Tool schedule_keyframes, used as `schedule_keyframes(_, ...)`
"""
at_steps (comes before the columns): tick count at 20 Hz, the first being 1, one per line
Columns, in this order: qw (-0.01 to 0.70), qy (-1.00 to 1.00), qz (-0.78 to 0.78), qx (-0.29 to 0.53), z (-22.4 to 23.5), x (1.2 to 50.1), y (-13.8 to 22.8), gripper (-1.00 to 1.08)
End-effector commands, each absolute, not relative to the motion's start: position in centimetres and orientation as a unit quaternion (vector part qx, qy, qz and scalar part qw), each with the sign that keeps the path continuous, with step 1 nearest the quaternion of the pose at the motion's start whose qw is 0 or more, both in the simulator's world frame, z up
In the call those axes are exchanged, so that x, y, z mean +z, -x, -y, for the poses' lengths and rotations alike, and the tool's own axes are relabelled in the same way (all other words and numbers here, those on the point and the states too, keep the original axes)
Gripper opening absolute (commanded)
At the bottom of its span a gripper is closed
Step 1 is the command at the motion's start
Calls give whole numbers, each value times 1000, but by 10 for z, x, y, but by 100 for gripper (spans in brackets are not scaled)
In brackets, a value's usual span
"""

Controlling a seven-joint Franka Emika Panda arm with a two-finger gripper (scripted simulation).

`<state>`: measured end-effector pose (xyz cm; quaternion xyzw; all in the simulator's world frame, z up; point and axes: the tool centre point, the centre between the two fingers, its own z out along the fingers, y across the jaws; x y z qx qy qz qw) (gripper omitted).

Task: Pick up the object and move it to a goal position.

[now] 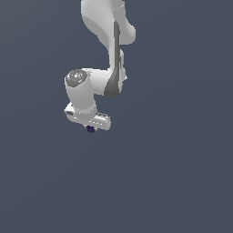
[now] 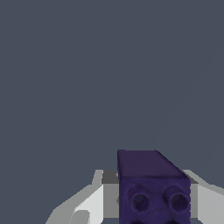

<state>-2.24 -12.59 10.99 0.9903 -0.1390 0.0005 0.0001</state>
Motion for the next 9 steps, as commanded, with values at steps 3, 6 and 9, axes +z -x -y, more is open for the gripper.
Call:
schedule_keyframes(3, 0, -990, 138, 0, 142, 132, 18, -100)
schedule_keyframes(6, 0, -990, 138, 0, 147, 139, 16, -100)
schedule_keyframes(9, 0, -990, 138, 0, 149, 141, 15, -100)
